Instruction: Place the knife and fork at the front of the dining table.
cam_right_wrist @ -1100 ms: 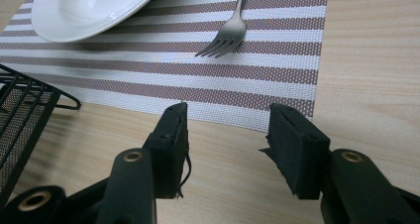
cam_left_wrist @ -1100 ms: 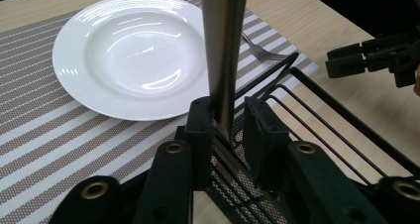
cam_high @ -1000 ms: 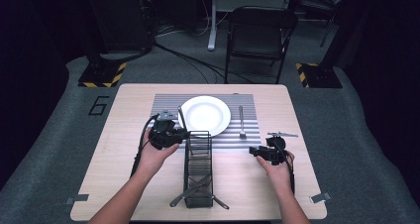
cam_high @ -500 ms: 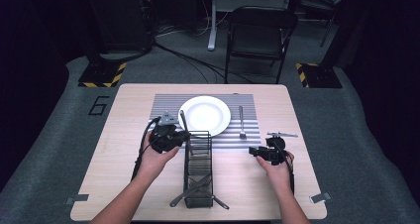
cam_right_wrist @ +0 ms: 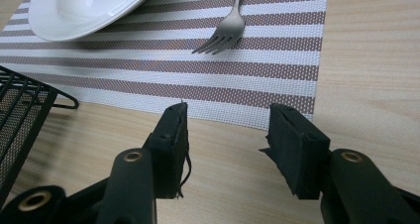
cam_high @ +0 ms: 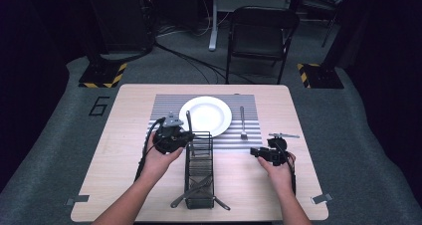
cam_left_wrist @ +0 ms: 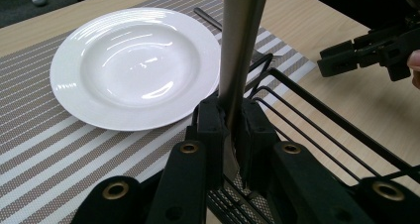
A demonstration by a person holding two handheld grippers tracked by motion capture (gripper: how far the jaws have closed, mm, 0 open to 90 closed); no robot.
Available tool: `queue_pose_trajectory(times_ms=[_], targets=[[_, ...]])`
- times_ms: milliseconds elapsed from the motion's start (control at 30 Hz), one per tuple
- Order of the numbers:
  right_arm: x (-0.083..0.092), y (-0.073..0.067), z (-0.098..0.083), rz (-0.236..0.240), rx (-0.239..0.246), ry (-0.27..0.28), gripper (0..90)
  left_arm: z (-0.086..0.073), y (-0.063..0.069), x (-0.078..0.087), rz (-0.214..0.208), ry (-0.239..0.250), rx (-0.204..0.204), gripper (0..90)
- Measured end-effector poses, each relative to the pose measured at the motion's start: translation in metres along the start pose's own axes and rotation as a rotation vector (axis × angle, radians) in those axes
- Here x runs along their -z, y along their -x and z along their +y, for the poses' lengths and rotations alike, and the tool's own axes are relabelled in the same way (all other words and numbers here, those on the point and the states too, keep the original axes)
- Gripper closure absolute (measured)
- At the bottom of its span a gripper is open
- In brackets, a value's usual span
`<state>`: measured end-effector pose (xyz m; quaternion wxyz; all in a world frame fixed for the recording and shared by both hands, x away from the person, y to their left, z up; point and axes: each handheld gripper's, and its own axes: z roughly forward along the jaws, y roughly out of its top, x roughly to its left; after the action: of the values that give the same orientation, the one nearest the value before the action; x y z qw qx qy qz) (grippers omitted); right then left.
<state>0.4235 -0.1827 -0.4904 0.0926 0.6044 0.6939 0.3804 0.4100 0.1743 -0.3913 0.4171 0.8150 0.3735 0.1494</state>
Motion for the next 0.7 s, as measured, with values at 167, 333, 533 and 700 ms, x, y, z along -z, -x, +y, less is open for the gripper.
queue_pose_trajectory(times_ms=[167,333,533,700], targets=[[0.000,0.000,0.000,0.000,-0.008,-0.003,50.2,0.007,0.000,0.006,-0.007,0.000,-0.002,81.4],[0.000,0.000,0.000,0.003,0.000,-0.003,50.7,0.013,0.002,0.014,-0.002,0.010,-0.007,81.5],[0.001,0.000,0.000,0.002,-0.007,-0.003,50.7,0.020,0.000,0.025,-0.009,0.003,0.002,81.5],[0.000,0.000,0.000,0.009,-0.012,-0.005,50.7,0.028,-0.001,0.033,-0.010,0.005,0.007,81.5]])
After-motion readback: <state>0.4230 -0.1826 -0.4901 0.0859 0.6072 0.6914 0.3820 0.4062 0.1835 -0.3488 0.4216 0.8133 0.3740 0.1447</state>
